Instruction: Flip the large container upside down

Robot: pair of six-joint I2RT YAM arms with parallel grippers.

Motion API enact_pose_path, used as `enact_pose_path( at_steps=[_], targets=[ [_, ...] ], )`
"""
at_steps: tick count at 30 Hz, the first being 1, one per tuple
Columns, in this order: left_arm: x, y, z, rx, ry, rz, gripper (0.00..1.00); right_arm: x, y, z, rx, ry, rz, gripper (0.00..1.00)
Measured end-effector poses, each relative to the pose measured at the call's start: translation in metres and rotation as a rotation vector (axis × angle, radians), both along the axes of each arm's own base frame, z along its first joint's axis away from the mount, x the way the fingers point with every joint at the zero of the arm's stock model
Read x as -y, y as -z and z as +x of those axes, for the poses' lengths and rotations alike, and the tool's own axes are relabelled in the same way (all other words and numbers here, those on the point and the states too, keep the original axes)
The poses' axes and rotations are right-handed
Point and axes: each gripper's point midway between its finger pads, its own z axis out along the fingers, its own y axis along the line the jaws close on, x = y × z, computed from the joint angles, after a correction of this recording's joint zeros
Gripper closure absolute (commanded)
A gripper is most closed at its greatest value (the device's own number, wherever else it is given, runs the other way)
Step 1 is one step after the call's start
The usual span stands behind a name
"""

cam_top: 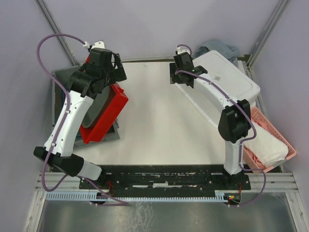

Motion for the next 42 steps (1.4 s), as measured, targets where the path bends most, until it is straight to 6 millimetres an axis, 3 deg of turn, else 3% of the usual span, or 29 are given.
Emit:
enact_pose_path(
  at_steps=[2, 4, 9, 12, 16, 21, 29, 36, 42],
  targets=[
    [-0.002, 0.002, -0.002, -0.004, -0.003, 0.004, 0.01, -0.008, 0.007, -0.007, -0.018, -0.034, -0.021, 0.23],
    [-0.005, 0.004, -0.004, -0.006, -0.016, 0.015, 0.01, -0.002, 0.012, -0.009, -0.028, -0.036, -0.059, 0.22],
    [-0.019, 0.004, -0.007, -0.005, -0.071, 0.054, 0.03, 0.04, 0.021, -0.002, -0.05, 0.038, -0.157, 0.22],
    [-0.026, 0.007, -0.01, -0.023, -0.093, 0.075, 0.13, 0.068, 0.024, 0.005, -0.057, 0.098, -0.188, 0.22],
    [-0.032, 0.011, -0.009, -0.039, -0.112, 0.069, 0.27, 0.084, 0.025, 0.007, -0.075, 0.124, -0.177, 0.22],
    [-0.027, 0.019, -0.004, -0.063, -0.101, 0.029, 0.35, 0.075, 0.022, 0.005, -0.078, 0.105, -0.126, 0.22],
    [-0.001, 0.036, 0.003, -0.102, -0.022, -0.065, 0.58, 0.061, 0.017, -0.007, -0.084, 0.07, -0.076, 0.22],
    [0.013, 0.047, 0.006, -0.121, 0.012, -0.144, 0.62, 0.059, 0.018, -0.009, -0.09, 0.07, -0.067, 0.22],
    [0.02, 0.052, 0.007, -0.129, 0.017, -0.181, 0.88, 0.056, 0.019, -0.01, -0.1, 0.064, -0.052, 0.22]
  ],
)
